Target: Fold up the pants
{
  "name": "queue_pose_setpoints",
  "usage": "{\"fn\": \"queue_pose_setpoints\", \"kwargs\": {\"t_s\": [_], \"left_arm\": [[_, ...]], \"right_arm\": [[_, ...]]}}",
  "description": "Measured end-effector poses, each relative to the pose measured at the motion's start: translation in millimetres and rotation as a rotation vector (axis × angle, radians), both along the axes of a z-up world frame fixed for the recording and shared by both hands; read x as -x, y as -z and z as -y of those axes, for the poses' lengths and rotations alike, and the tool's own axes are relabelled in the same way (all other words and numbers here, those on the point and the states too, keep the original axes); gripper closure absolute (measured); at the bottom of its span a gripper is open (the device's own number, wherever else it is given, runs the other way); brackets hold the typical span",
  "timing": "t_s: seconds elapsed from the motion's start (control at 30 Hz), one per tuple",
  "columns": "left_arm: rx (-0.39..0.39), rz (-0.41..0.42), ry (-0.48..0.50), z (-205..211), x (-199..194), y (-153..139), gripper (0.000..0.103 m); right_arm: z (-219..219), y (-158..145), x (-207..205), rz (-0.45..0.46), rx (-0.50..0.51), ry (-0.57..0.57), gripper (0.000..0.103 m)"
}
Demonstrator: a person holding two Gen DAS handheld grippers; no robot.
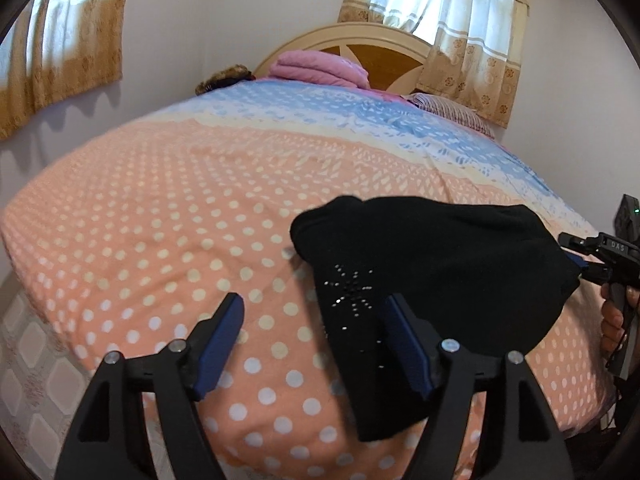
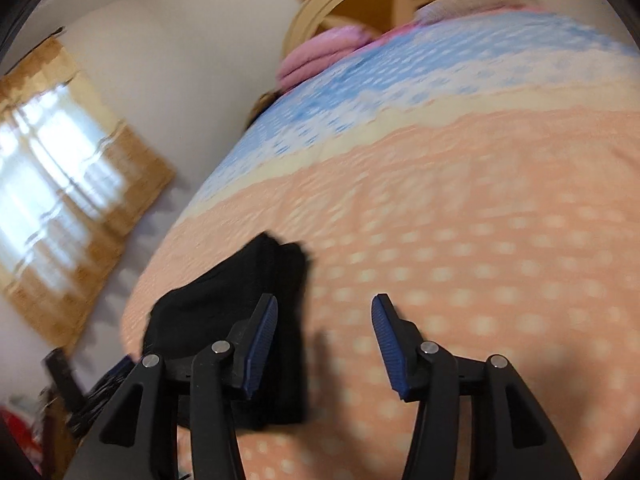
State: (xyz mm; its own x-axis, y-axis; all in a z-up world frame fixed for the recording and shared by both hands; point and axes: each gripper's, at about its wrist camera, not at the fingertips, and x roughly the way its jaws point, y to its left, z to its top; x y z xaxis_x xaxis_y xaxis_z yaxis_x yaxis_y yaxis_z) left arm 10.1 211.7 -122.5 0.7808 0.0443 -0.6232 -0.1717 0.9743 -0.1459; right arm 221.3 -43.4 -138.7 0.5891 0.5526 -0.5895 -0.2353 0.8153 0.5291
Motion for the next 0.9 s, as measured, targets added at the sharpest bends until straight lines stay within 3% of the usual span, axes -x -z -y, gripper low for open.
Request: {"fn": "queue_pose_setpoints", "kwargs": {"t_s": [0.13,0.27,0.43,0.53,0.9], "left_arm": [[-0.032,0.02,-0.001,11.5,9.7,-11.4,0.023],[-0.052,0.039,0.011,26.4,17.2,-24.3,0.023],[-0.079,0.097,0.043,44.8,31.6,-48.4,0.022],[-0.09,0.137,0.063,54.0,39.4,-61.4,0.014],[-0.133,0.207,0.074,77.5,57.9,-85.8,0.009]], "right_arm": [[27.6,-6.4,23.7,0.004,-0.044,0.092,0.051],[32.0,-27.3,63.7,0.085,0.018,0.11,0.051],[26.8,-58.5,115.6,0.209,0.1,0.095,0.049],[21.4,-74.7,144.6,0.277,0.135,0.081,0.045],[-0.2,-99.8,191.7,0.377,0.176,0.008,0.044]]}}
